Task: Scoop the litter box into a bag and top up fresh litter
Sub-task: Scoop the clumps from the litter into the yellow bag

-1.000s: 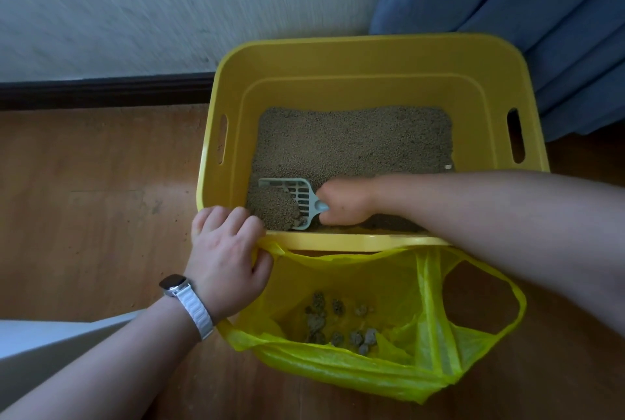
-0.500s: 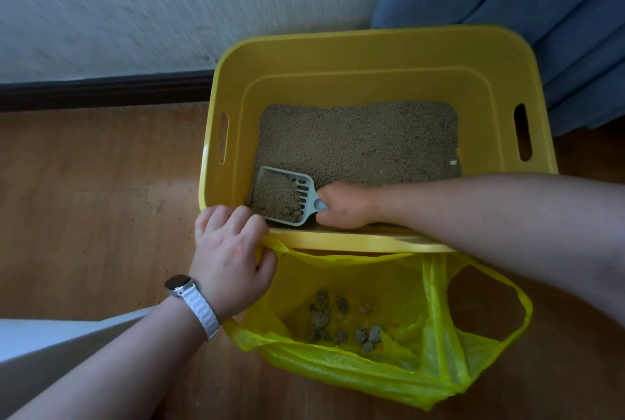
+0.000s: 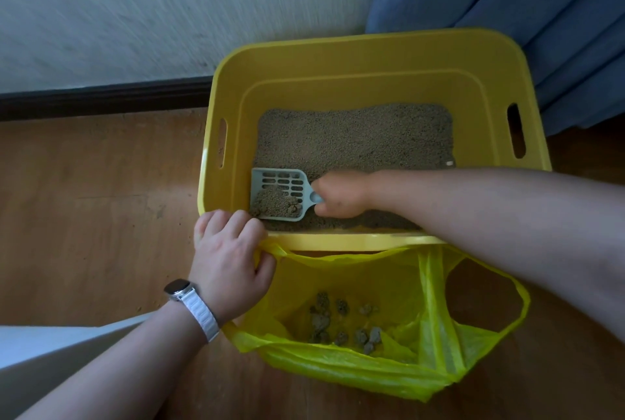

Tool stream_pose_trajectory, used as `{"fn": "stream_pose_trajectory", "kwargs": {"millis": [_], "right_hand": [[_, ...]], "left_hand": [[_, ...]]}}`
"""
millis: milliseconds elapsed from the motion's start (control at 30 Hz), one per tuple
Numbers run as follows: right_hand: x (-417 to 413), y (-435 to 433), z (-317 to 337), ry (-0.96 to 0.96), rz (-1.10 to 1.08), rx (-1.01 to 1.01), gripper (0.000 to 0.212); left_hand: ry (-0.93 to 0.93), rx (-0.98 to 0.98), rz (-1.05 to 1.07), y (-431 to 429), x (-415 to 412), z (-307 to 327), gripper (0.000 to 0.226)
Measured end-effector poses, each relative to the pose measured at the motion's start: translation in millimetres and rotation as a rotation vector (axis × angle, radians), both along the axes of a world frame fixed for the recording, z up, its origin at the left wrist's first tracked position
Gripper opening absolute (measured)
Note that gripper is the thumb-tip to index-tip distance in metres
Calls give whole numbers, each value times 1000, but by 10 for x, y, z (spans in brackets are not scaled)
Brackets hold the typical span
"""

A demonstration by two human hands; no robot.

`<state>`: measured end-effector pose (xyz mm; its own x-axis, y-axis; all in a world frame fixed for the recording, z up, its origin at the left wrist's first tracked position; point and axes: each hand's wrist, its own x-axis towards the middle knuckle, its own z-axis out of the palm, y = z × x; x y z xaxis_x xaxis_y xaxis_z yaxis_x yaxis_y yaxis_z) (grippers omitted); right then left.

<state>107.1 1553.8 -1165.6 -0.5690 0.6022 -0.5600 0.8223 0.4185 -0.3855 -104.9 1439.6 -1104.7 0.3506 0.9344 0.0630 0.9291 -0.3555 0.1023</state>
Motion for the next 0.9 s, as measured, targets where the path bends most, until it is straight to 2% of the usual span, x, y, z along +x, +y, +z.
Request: {"fn": "stream_pose_trajectory", "kwargs": {"millis": [167, 400, 667, 900], "right_hand": [[6, -48, -4, 58, -87, -92, 24], [74, -112, 211, 65, -155, -94, 22], [494, -284, 671, 27, -258, 46, 23], [749, -426, 1069, 113, -371, 110, 22]], "left_hand": [[0, -9, -7, 8, 8, 24, 16], [-4, -22, -14, 3, -2, 52, 17], [45, -54, -3, 14, -5, 48, 17], [72, -57, 19, 11, 12, 66, 19]]}}
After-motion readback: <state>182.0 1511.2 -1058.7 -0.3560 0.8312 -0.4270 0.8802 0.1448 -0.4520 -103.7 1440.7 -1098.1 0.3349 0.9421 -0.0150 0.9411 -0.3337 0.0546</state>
